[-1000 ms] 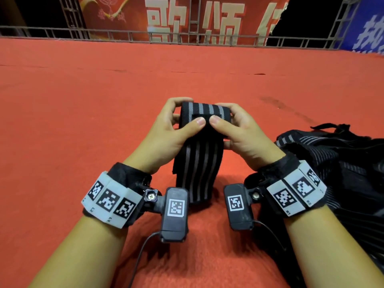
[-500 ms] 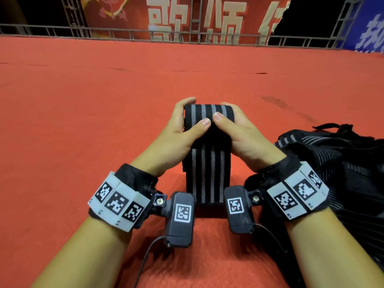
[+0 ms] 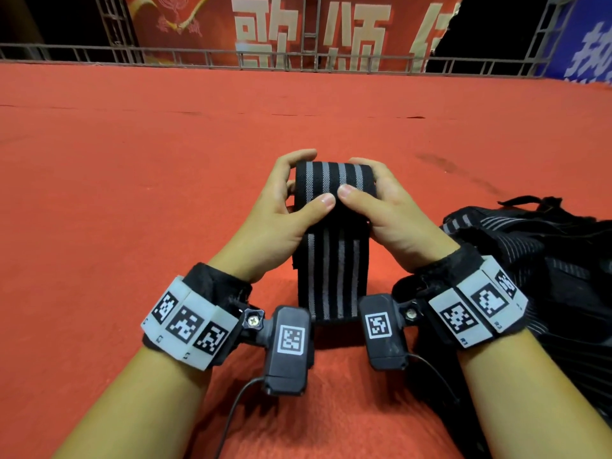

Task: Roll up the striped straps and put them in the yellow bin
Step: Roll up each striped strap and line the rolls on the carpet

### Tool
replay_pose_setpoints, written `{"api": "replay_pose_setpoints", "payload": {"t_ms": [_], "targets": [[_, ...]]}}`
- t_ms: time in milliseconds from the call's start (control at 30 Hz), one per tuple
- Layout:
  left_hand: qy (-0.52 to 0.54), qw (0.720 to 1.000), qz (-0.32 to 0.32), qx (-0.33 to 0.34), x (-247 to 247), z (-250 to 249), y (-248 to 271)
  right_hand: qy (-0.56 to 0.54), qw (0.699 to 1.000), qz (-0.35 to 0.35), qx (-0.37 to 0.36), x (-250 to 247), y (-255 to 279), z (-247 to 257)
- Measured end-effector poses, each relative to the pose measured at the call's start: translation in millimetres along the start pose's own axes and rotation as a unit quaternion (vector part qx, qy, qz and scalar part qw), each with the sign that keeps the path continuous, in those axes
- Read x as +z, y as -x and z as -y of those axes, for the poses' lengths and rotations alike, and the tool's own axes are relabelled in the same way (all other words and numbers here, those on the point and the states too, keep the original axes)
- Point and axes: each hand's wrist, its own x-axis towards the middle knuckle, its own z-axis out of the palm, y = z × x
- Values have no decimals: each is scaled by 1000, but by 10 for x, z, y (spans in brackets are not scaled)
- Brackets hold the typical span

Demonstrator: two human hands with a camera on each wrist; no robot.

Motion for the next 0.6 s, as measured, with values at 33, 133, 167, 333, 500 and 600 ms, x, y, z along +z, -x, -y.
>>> {"api": "replay_pose_setpoints", "payload": {"t_ms": [33,133,167,333,500,600], "targets": [[5,1000,-4,-7,-10,6,-7,12,1000,0,-21,-1,6,6],[40,999,-9,-31,-29,-13,-12,28,997,6,-68,-14,30,12],[40,999,-12,-27,-42,-16,-15,31,997,7,-65,-17,27,2],[12,1000,-11,-10,-90,-10,-12,54,998,12,-41,-21,18,6],[29,999,-20,-39,-90,-36,-22,48,997,20,-63,1,24,0],[10,1000,-26,-15,-104,-23,-19,36,999,11,-26,31,13,2]]}}
